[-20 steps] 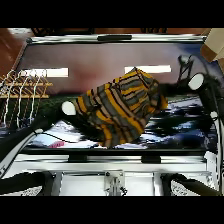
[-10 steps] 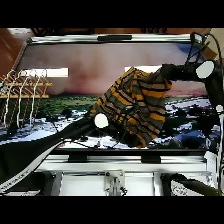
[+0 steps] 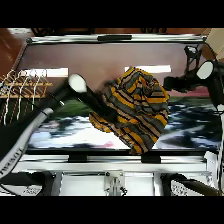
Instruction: Fold the shirts.
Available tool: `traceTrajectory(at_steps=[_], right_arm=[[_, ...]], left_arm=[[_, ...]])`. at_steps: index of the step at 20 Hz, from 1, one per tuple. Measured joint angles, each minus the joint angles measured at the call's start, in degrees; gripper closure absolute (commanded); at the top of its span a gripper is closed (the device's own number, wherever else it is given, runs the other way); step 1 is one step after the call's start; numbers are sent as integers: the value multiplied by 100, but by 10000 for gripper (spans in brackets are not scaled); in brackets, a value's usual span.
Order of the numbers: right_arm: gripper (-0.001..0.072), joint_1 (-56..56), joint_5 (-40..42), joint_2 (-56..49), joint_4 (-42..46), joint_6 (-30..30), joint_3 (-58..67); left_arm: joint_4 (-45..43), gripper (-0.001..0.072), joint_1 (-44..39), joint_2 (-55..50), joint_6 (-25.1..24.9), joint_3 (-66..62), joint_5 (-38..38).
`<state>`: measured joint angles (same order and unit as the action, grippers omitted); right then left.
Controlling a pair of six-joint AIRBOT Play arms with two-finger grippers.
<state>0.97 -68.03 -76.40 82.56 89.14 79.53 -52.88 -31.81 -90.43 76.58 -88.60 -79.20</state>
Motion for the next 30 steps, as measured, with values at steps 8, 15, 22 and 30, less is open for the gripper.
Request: traceTrajectory(at_steps=[8, 15, 22, 30], right_arm=[[170, 990, -1300, 96, -1316, -376, -1193], [45, 1137, -1086, 98, -2070, -382, -2057], [46, 1150, -1047, 96, -1821, -140, -2455], [46, 1132, -1075, 96, -1512, -199, -3158]], left_arm=[[-1161, 92, 1943, -850, 181, -911, 22], [-531, 94, 1926, -1904, -107, -981, 487], [-133, 220, 1661, -2194, -479, -986, 595], [-90, 658, 1582, -2236, -586, -986, 245]])
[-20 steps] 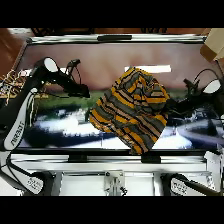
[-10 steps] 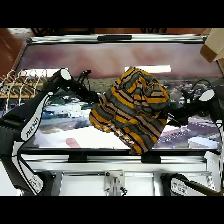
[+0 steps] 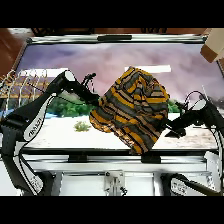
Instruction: Fold the shirts.
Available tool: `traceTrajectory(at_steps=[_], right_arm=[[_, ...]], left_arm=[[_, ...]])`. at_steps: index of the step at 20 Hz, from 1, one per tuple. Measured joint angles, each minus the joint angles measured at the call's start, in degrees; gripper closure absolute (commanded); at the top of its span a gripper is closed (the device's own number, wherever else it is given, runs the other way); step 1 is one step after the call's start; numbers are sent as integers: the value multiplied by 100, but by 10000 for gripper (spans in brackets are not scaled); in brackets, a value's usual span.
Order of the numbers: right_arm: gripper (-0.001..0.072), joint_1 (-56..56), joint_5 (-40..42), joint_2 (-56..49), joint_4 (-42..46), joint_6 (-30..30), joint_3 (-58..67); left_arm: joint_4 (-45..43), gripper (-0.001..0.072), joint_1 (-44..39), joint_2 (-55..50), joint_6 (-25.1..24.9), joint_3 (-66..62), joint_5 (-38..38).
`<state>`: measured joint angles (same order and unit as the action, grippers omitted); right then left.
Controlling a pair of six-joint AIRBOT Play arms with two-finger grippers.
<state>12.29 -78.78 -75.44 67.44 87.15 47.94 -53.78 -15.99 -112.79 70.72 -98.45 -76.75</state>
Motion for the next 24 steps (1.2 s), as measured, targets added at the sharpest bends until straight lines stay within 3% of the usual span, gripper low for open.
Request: traceTrajectory(at_steps=[6, 7, 8, 9, 10, 14, 18, 24], right_arm=[[52, -245, 743, -26, -140, 361, -278], [94, -306, 859, -66, -175, 444, -291], [189, -365, 946, -114, -205, 529, -299], [388, -420, 981, -162, -262, 557, -306], [668, -474, 1056, -210, -295, 590, -315], [663, -439, 1130, -238, -341, 525, -151], [662, -286, 811, -105, 212, 321, 634], [662, -214, 74, -35, 1095, 15, 1967]], left_arm=[[0, 658, 24, 9, -190, 0, -474], [0, 658, 26, 9, -201, 0, -516], [2, 658, 28, 9, -219, 0, -560], [0, 658, 28, 9, -221, 0, -595], [4, 658, 33, 13, -232, 0, -632], [4, 659, 72, 118, -247, 0, -949], [4, 659, 66, 398, -280, 83, -1515], [334, 659, -835, 988, -133, 1377, -1528]])
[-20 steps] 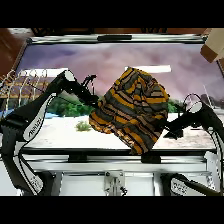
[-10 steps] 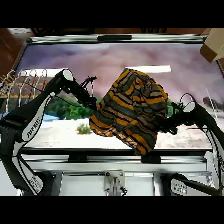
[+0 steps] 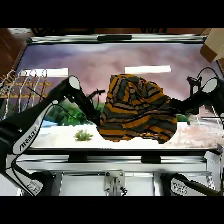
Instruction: Fold the shirts.
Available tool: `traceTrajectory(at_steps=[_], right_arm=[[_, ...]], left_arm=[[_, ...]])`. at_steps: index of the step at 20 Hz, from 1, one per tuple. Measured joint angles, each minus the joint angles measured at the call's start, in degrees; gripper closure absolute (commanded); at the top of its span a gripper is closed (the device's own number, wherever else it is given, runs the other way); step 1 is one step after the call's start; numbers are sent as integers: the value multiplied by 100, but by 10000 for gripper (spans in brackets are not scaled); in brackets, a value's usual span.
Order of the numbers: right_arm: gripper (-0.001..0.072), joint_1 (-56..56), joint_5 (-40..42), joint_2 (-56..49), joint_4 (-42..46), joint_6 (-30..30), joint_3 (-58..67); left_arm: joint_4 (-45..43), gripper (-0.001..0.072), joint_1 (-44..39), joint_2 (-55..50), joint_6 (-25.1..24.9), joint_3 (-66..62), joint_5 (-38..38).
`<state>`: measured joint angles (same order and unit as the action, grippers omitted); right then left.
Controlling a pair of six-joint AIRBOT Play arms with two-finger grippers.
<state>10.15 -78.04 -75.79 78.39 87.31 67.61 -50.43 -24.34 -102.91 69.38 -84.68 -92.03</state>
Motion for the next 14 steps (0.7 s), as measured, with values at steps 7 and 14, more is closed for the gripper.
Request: traceTrajectory(at_steps=[7, 14], right_arm=[[40, 11, -640, -264, 258, -114, 291], [40, 232, -750, -334, 57, -621, 557]], left_arm=[[549, 104, -1095, 170, 485, 691, 1327], [636, 93, -459, 337, 933, 225, 892]])
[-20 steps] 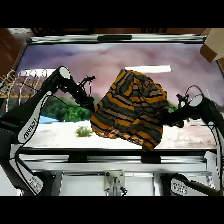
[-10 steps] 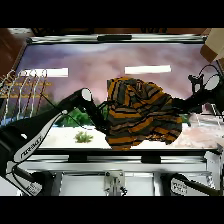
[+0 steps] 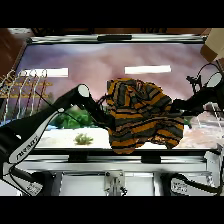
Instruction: Fold the shirts.
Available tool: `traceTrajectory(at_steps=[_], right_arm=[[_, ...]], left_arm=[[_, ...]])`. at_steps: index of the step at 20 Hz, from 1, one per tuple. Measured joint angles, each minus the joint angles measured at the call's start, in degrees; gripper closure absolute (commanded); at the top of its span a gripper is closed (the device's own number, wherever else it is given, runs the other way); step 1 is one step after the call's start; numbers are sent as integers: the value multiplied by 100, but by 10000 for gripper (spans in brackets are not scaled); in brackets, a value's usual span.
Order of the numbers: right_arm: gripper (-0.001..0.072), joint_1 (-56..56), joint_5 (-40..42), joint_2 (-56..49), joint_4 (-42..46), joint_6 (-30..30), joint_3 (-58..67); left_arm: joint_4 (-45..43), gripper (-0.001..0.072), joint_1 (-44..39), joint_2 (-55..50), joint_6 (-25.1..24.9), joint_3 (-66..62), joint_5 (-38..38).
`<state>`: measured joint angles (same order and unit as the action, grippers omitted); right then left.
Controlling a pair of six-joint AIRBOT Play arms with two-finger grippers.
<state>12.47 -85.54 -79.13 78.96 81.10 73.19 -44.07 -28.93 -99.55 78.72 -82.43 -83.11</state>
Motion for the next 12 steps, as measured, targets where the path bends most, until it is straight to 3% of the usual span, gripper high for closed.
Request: traceTrajectory(at_steps=[7, 12], right_arm=[[40, 433, 1025, -514, -68, 28, 175], [40, 463, 1331, -1163, -81, -160, 190]], left_arm=[[-529, 92, 651, -321, 955, -754, 1032], [-619, 93, 568, -730, 1185, -841, 1351]])
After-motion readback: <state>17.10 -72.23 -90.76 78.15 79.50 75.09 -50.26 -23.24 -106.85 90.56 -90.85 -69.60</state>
